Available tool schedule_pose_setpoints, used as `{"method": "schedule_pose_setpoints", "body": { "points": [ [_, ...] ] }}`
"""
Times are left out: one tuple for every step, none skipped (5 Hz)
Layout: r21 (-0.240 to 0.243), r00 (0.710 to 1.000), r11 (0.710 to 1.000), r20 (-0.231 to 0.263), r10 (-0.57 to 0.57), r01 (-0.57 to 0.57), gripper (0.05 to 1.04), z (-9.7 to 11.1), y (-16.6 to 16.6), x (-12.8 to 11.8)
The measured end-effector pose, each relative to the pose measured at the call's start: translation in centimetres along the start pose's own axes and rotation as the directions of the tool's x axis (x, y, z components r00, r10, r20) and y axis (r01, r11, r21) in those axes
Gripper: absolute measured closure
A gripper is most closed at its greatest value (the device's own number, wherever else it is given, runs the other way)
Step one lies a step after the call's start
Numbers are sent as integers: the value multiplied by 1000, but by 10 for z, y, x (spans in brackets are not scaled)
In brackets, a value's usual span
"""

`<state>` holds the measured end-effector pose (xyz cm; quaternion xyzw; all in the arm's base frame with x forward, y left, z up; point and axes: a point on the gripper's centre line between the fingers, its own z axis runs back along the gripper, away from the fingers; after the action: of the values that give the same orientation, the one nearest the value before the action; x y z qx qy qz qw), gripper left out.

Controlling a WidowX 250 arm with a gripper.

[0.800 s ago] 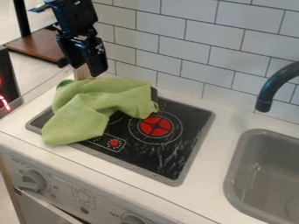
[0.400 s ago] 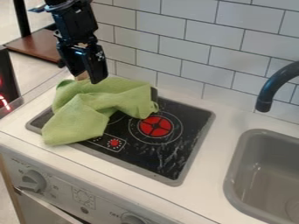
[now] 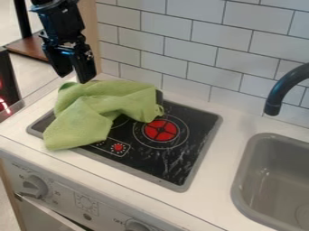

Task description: Unfold the cloth from top left to bottom right

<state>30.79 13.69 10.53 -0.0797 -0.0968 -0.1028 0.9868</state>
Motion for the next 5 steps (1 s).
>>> {"method": "schedule_pose_setpoints", "body": {
  "points": [
    [33, 999, 999, -40, 27, -25, 84, -7, 12, -1],
    [75, 997, 997, -72, 26, -21, 84, -10, 20, -6],
    [91, 989, 993, -118, 84, -74, 84, -18, 37, -17],
    [107, 986, 992, -141, 87, -72, 84, -20, 43, -22],
    [94, 979, 993, -185, 89, -73, 84, -32, 44, -28]
  ]
}}
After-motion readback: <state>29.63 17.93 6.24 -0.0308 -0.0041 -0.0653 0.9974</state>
